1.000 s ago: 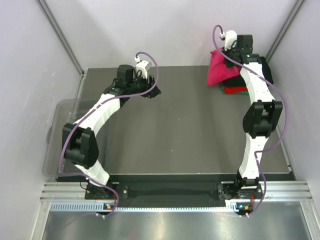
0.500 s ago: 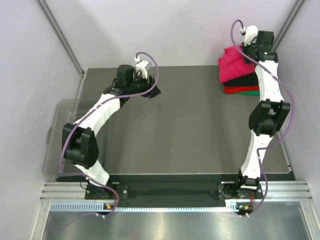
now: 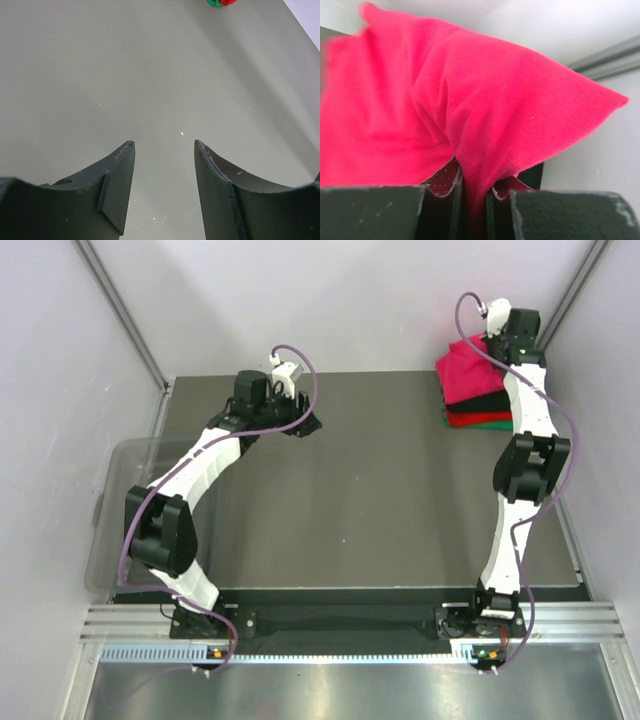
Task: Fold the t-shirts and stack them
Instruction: Neatly place the folded tshirt to the corner, then reset both grippers
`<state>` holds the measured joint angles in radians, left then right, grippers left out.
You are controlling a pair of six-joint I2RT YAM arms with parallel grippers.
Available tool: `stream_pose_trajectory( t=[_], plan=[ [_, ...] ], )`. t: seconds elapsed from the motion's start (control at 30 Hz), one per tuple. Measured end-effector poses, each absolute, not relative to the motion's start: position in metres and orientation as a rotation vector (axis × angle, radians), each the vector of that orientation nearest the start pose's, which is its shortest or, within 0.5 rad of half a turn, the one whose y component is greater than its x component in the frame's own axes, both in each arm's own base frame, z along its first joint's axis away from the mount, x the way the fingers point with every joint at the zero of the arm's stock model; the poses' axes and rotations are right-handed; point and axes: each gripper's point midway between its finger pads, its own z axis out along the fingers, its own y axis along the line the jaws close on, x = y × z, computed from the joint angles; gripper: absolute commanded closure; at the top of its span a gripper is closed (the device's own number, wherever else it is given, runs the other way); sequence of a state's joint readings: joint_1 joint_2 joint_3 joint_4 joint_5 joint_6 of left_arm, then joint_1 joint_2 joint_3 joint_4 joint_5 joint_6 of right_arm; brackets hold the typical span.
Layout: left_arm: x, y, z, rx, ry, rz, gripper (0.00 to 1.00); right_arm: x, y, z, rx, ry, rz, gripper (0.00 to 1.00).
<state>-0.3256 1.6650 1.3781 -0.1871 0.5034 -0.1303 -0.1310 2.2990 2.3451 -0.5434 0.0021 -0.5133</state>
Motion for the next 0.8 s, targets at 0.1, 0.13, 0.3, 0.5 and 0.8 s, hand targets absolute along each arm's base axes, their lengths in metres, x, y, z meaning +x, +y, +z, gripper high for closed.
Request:
stream_pose_trajectory(
  t=[0.1,0.13,0.3,0.5,0.8],
  plan=[
    [0.425,-0.237,0.225,0.520,2.009,-0.794,0.44,0.639,-0.119,0.215,-0.374,2.066,-0.480,1.00],
    [0.425,-0.237,0.225,0.520,2.009,-0.790,0.43,0.641,-0.125,0.211,-0.359,2.072,-0.516,0.95],
    [0.428,-0.234,0.222,0.515,2.011,-0.759,0.40,0.643,-0.143,0.207,-0.292,2.058,-0.650,0.28],
    [0.430,-0.220,0.217,0.508,2.021,-0.658,0.18,0.613,-0.157,0.242,-0.164,1.986,-0.824,0.00],
    [0.424,-0.173,0.292,0.542,1.834,-0.321,0.01,0.507,-0.088,0.396,-0.140,1.759,-0.467,0.00]
  ],
)
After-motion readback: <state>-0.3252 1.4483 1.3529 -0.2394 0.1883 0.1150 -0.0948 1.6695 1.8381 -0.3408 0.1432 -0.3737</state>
